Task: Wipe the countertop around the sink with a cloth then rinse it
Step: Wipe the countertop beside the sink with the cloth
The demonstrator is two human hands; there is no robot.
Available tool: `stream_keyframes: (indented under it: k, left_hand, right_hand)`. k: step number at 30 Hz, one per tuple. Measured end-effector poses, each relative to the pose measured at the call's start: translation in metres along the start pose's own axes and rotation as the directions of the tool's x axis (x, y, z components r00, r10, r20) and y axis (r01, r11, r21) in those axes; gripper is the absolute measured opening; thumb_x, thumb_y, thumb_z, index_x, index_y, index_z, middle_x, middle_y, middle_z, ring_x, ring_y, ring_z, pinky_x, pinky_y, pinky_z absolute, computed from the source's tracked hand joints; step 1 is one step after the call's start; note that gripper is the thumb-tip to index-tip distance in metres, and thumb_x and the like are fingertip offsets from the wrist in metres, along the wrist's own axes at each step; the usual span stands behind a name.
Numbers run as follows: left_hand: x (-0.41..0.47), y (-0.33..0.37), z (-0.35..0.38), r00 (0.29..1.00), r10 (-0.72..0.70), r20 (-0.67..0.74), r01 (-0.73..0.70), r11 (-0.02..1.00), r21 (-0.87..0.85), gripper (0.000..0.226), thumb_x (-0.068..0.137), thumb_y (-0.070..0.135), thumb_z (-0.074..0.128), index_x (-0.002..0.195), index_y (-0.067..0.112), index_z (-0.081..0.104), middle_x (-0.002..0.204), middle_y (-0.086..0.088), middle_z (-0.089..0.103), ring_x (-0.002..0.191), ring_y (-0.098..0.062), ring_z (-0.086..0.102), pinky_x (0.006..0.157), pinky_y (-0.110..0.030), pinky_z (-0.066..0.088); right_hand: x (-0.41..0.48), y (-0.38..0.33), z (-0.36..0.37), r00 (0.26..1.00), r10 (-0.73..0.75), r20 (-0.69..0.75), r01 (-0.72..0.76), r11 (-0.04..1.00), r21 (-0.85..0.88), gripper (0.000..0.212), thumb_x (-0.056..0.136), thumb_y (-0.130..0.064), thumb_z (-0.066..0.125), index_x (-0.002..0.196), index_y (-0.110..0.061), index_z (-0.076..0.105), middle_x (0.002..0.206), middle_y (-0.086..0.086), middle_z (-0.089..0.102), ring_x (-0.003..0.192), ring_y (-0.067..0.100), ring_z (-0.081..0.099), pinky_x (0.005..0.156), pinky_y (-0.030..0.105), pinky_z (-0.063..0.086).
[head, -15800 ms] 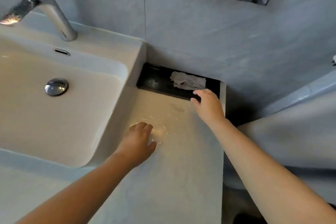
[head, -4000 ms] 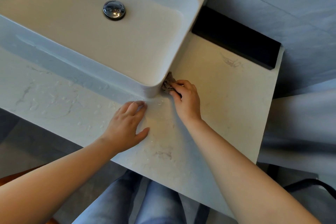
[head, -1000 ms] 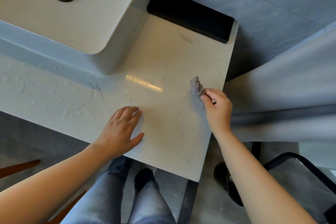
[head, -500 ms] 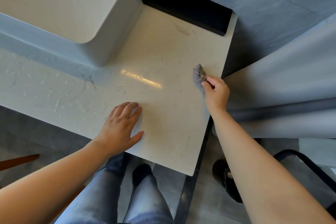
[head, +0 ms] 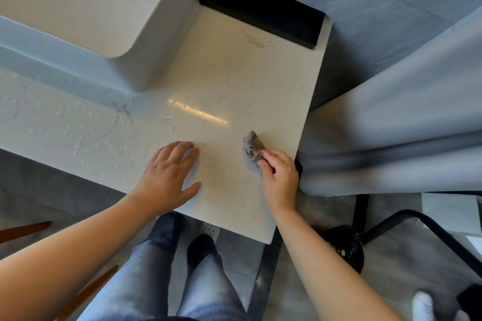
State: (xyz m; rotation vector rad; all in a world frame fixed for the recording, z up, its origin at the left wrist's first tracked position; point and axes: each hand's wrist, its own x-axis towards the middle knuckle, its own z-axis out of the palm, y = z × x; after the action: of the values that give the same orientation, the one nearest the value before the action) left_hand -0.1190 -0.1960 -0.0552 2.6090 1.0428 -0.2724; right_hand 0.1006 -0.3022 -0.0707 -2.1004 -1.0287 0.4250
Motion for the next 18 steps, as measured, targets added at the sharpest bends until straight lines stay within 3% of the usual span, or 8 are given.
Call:
stream_keyframes:
  k: [3, 6, 9, 12, 18]
  left_hand:
    - [0.0, 0.0, -0.001, 1.0, -0.002, 0.01, 0.002, 1.0, -0.004, 0.077, 0.081, 0.061, 0.037, 0.133, 0.006, 0.051, 0.135, -0.013, 0.05, 0.125, -0.035, 0.045, 0.101, -0.05, 0.041]
    - [0.0, 0.002, -0.002, 1.0, -0.007, 0.011, 0.006, 1.0, 0.006, 0.079, 0.08, 0.062, 0.037, 0.133, 0.006, 0.051, 0.135, -0.013, 0.05, 0.126, -0.035, 0.044, 0.101, -0.05, 0.041]
    - [0.0, 0.006, -0.003, 1.0, -0.021, 0.016, 0.021, 1.0, 0.015, 0.081, 0.079, 0.064, 0.036, 0.133, 0.006, 0.051, 0.136, -0.012, 0.049, 0.126, -0.035, 0.043, 0.101, -0.049, 0.04]
    - [0.001, 0.007, -0.003, 1.0, -0.024, 0.017, 0.024, 1.0, 0.02, 0.083, 0.079, 0.065, 0.034, 0.134, 0.006, 0.05, 0.138, -0.012, 0.048, 0.127, -0.035, 0.043, 0.101, -0.05, 0.041]
    - [0.0, 0.008, -0.001, 0.999, -0.03, 0.012, 0.03, 0.999, 0.032, 0.083, 0.079, 0.065, 0.034, 0.135, 0.006, 0.049, 0.139, -0.013, 0.046, 0.128, -0.036, 0.041, 0.102, -0.051, 0.04]
  right_hand:
    - [-0.017, -0.003, -0.003, 0.996, 0.023, 0.089, -0.027, 0.999, 0.041, 0.025, 0.084, -0.006, 0.067, 0.107, -0.012, 0.071, 0.101, -0.012, 0.062, 0.096, 0.009, 0.057, 0.084, 0.006, 0.039]
    - [-0.015, -0.008, -0.017, 0.974, 0.038, 0.224, -0.068, 0.989, 0.128, 0.022, 0.083, -0.004, 0.067, 0.103, -0.011, 0.072, 0.094, -0.007, 0.065, 0.09, 0.01, 0.062, 0.08, 0.015, 0.047]
    - [0.01, -0.009, -0.041, 0.99, -0.016, 0.139, -0.005, 0.988, 0.152, 0.016, 0.083, -0.004, 0.066, 0.095, -0.012, 0.074, 0.087, -0.006, 0.067, 0.083, 0.002, 0.06, 0.074, 0.01, 0.044]
    - [0.052, 0.004, -0.057, 1.0, -0.027, -0.01, 0.028, 0.997, 0.066, 0.017, 0.084, -0.006, 0.065, 0.099, -0.008, 0.073, 0.094, -0.001, 0.069, 0.082, 0.002, 0.059, 0.076, 0.005, 0.042]
    - [0.074, 0.033, -0.042, 0.999, 0.015, -0.048, -0.017, 1.0, -0.024, 0.024, 0.085, -0.007, 0.065, 0.108, -0.003, 0.07, 0.107, 0.008, 0.068, 0.097, 0.017, 0.062, 0.089, 0.024, 0.048]
